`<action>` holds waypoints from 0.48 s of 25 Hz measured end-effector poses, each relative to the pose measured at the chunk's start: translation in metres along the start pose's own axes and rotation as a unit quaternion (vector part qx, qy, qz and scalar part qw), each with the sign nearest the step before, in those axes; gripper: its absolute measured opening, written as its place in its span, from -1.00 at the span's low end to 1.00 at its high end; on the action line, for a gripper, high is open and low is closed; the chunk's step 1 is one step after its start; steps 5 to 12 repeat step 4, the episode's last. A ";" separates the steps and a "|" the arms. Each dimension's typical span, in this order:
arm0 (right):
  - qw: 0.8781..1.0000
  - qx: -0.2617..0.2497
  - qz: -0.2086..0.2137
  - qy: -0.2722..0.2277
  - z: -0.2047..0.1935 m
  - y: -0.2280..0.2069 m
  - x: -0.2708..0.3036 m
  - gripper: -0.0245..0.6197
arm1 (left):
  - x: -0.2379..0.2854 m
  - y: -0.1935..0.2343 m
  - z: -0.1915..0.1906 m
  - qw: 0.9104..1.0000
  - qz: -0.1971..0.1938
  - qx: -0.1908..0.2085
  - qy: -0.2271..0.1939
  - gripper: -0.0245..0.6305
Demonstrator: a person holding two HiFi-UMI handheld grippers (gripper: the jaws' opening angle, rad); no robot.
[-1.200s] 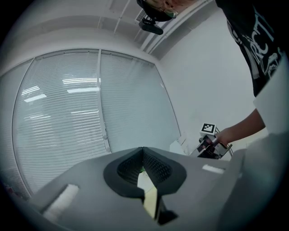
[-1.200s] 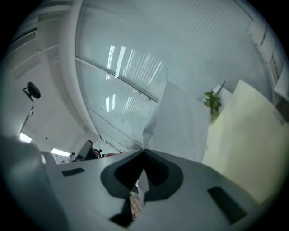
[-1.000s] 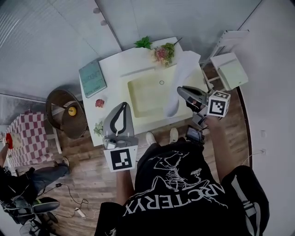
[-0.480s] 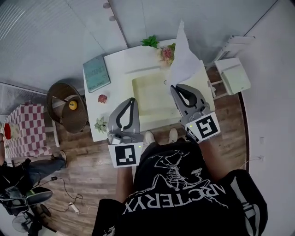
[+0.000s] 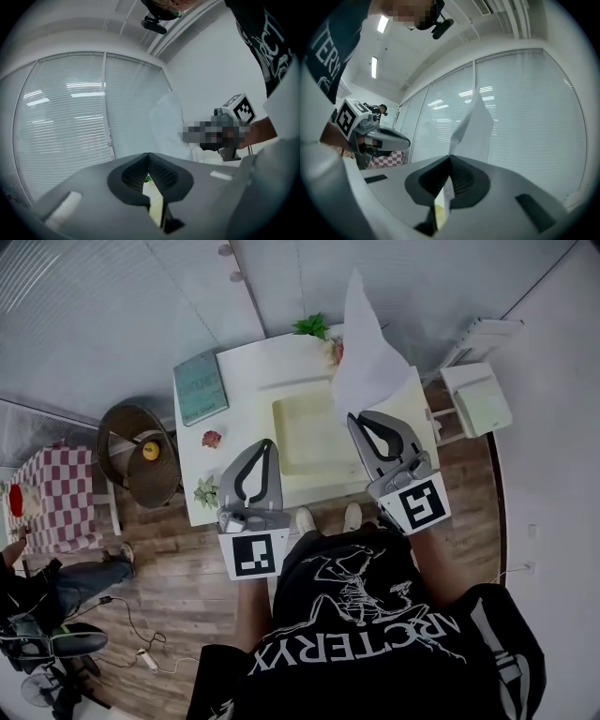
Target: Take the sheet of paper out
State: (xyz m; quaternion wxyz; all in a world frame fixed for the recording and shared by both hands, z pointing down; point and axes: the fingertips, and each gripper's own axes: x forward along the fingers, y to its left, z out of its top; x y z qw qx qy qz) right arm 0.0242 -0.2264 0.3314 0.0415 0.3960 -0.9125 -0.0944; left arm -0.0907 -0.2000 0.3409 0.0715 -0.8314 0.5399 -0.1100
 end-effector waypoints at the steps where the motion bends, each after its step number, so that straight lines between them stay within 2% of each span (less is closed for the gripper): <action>1: 1.000 -0.005 0.002 0.000 0.000 0.001 0.000 -0.89 | 0.001 -0.001 0.000 1.000 0.000 0.001 0.000 -0.89; 12: 1.000 -0.014 0.007 0.002 -0.002 0.007 0.000 -0.89 | 0.002 -0.005 -0.001 1.000 -0.004 0.006 0.002 -0.89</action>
